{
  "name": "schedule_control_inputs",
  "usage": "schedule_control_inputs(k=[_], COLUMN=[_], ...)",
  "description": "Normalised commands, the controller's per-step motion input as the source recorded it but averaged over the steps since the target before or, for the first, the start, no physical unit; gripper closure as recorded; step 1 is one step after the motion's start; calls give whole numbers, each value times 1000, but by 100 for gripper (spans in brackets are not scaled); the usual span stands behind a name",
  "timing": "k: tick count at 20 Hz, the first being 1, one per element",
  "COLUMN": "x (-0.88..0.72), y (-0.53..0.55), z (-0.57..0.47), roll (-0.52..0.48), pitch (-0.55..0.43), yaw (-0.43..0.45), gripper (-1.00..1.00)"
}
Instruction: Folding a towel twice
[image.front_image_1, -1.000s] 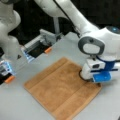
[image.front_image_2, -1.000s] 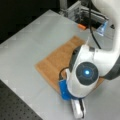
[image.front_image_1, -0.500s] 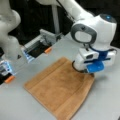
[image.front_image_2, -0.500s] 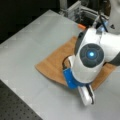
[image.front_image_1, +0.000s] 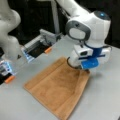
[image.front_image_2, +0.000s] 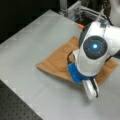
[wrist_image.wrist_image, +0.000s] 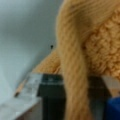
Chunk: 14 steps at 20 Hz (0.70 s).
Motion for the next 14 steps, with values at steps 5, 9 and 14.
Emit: schedule_control_inputs(k=[5, 9, 14], x=[-647, -624, -502], y=[-59, -74, -78], z=[79, 38, 0], roll=[182, 138, 101], pitch=[-15, -44, -29], yaw=[135, 92, 60], gripper=[100, 100, 100])
